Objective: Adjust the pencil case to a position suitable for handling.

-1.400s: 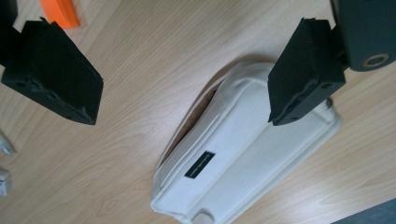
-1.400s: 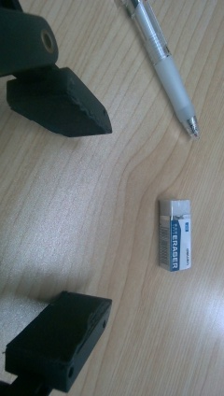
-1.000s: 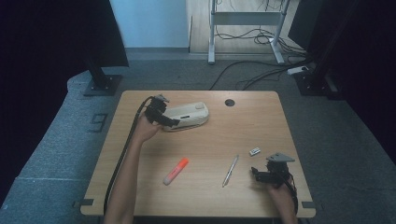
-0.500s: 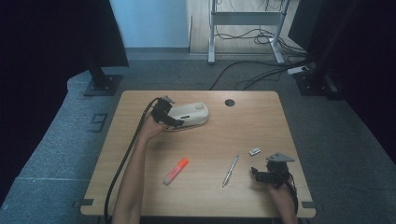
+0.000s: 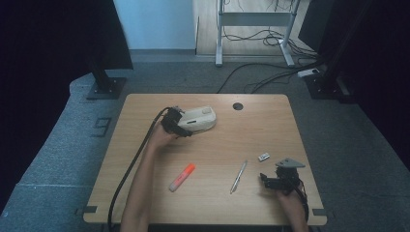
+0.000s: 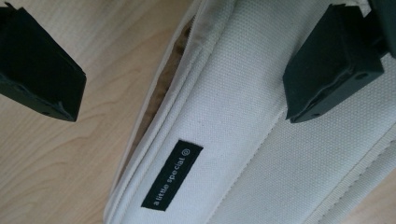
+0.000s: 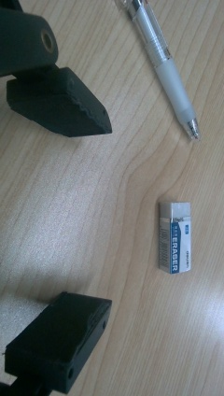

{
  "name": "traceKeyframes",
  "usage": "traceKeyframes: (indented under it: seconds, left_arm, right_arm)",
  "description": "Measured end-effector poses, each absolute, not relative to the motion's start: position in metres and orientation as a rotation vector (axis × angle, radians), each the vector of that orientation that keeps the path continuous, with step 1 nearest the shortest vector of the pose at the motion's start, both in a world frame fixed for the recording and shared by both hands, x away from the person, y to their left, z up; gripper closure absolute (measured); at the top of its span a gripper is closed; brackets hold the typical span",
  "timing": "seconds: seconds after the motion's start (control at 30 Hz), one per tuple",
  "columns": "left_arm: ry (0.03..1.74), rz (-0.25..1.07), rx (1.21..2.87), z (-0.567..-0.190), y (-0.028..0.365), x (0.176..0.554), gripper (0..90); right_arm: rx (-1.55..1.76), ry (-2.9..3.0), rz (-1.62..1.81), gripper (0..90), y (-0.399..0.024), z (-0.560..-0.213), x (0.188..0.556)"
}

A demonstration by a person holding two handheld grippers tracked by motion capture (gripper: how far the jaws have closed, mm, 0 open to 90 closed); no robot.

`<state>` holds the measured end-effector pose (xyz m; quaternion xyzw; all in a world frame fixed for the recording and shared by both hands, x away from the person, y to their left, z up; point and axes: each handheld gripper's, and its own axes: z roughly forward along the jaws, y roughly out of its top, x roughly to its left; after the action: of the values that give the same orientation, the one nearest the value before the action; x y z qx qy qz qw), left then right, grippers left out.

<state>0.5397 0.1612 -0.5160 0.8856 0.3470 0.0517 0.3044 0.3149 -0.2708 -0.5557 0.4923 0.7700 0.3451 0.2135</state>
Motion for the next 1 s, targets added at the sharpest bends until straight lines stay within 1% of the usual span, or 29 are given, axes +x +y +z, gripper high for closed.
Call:
traceKeyframes:
  seconds: [0.1, 0.17, 0.2, 0.4, 0.57, 0.8, 1.0]
  left_arm:
    - [0.948, 0.099, 2.305, -0.517, 0.165, 0.535, 0.0]
    - [0.961, 0.099, 2.291, -0.517, 0.166, 0.534, 0.1]
    - [0.979, 0.104, 2.276, -0.517, 0.167, 0.530, 1.9]
    - [1.006, 0.159, 2.303, -0.516, 0.164, 0.516, 5.5]
    - [1.015, 0.151, 2.297, -0.515, 0.167, 0.505, 8.5]
    - [0.997, 0.121, 2.304, -0.515, 0.175, 0.483, 9.0]
    - [1.009, 0.124, 2.303, -0.514, 0.182, 0.461, 13.0]
  right_arm:
    - [1.366, 2.137, 0.957, 13.3, -0.271, -0.556, 0.315]
    - [1.366, 2.137, 0.957, 13.4, -0.271, -0.556, 0.315]
    - [1.366, 2.137, 0.957, 13.4, -0.271, -0.556, 0.315]
    - [1.366, 2.137, 0.957, 13.4, -0.271, -0.556, 0.315]
    - [1.368, 2.139, 0.955, 13.3, -0.271, -0.555, 0.315]
    - [1.368, 2.138, 0.955, 13.4, -0.271, -0.555, 0.315]
    - [1.369, 2.138, 0.955, 13.3, -0.271, -0.555, 0.315]
